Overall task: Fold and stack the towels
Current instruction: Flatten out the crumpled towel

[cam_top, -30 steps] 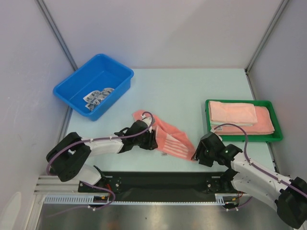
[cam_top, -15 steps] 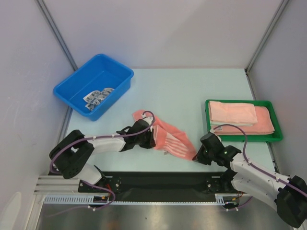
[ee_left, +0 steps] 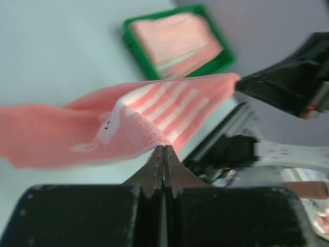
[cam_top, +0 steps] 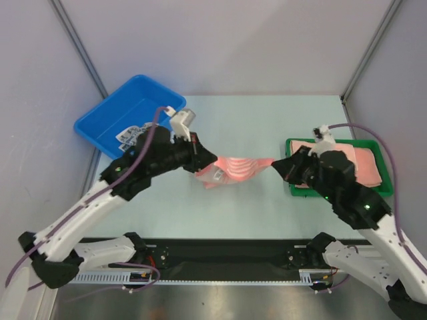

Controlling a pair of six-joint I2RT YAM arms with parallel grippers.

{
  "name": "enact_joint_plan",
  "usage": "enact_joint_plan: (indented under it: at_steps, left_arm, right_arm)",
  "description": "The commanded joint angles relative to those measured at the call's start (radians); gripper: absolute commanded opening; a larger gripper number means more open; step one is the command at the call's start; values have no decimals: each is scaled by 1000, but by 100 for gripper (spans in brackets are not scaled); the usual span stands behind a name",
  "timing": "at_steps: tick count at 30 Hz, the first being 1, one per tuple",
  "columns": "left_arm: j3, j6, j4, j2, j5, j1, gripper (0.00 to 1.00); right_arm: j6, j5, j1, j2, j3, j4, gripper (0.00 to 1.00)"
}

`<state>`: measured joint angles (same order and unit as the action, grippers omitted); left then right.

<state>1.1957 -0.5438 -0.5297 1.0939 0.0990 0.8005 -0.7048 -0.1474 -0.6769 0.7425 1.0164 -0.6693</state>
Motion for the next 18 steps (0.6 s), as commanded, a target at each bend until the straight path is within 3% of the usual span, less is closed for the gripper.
enact_joint_plan:
  at_steps: [1,4,10,16,18]
  left_arm:
    - [107,-90,-84,-112,115,23,0]
    - [107,-226,-5,-196,165,34,0]
    - [50,-347,112,-282,188,86,0]
    - [145,-283,18,-241,98,95,0]
    - [224,-246,-50,-176,-20,82,0]
  right_arm:
    - [76,103,-4,-69,132,19,0]
    - [71,190,-4,-136,181,74,0]
    - [22,244,-4,-184,254,125,0]
    - [25,113,-1,-106,313,143,0]
    - [63,54,-1,-56,335,145,0]
